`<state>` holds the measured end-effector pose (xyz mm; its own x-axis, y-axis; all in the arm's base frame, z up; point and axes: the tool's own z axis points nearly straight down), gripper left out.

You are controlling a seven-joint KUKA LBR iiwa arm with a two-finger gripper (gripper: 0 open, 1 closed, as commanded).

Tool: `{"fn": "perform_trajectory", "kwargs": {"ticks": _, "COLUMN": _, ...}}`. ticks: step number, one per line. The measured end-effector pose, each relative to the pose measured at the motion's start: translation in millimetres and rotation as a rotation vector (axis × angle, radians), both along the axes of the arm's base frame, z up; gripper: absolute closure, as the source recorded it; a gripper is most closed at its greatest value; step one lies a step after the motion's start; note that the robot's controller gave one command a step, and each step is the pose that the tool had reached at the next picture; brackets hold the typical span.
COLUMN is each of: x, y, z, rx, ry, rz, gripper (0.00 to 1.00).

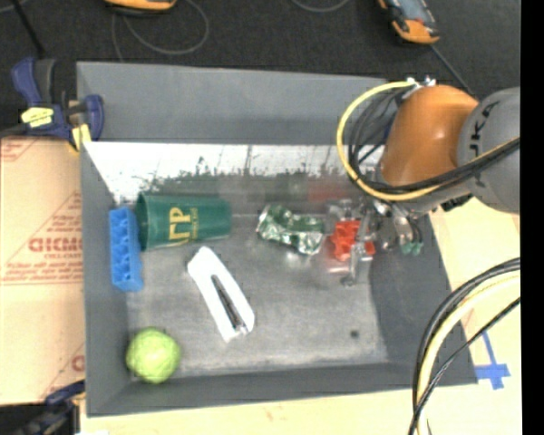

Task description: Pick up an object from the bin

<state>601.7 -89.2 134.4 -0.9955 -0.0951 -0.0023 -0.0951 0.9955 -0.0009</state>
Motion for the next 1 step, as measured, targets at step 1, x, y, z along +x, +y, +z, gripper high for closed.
{"fn": "perform_trajectory", "kwargs": {"ticks": 1, "x": 26.9, "y": -2.7, "z": -4.9, "rx": -0.001, "ry": -0.002, "rz": 0.003, "gripper": 0.00}}
